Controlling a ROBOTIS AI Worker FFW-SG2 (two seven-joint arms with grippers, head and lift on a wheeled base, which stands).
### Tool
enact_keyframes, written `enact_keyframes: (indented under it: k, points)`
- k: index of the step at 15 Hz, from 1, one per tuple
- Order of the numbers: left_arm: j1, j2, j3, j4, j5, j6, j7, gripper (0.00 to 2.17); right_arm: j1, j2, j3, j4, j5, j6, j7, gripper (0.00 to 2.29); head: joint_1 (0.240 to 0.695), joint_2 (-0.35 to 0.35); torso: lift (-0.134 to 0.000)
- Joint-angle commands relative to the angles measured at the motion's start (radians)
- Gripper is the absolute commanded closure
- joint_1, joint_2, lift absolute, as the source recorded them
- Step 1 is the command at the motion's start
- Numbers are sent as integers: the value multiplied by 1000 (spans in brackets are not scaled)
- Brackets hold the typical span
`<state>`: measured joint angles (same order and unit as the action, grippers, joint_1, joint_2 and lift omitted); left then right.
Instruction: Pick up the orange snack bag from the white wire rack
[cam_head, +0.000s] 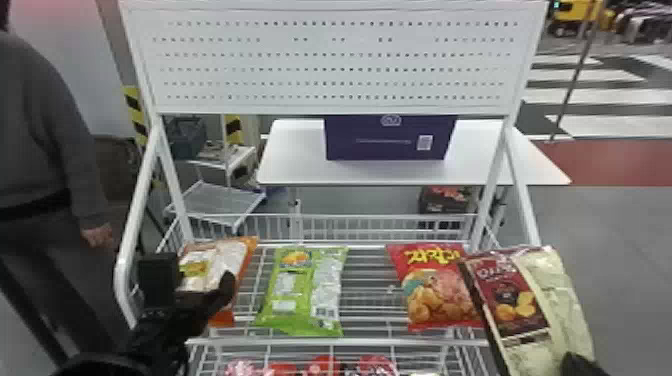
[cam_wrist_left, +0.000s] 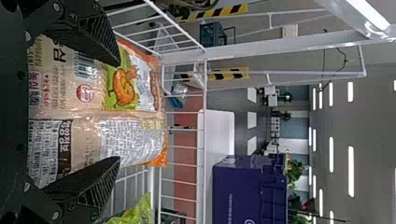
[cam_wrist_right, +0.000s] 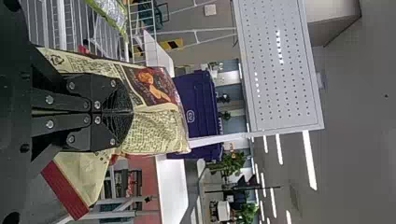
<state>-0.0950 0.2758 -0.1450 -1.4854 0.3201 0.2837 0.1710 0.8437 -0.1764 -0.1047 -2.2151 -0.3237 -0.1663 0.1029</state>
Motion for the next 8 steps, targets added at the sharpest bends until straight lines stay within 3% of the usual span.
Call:
enact_keyframes:
  k: [1, 4, 6, 8]
  points:
    - [0, 0, 5, 0, 4, 53, -13, 326, 0, 1, 0, 0, 0, 0, 0, 2256, 499, 0, 0]
    - [6, 0, 10, -3, 2, 56, 4, 1703, 0, 0, 0, 0, 0, 0, 0, 2256, 499, 0, 0]
    - [20, 0, 8, -30, 8, 56, 4, 1862, -2, 0, 0, 2, -2, 0, 0, 2256, 499, 0, 0]
    - [87, 0, 35, -148, 13, 59, 25, 1892, -3, -5, 2, 5, -2, 0, 0, 2256, 499, 0, 0]
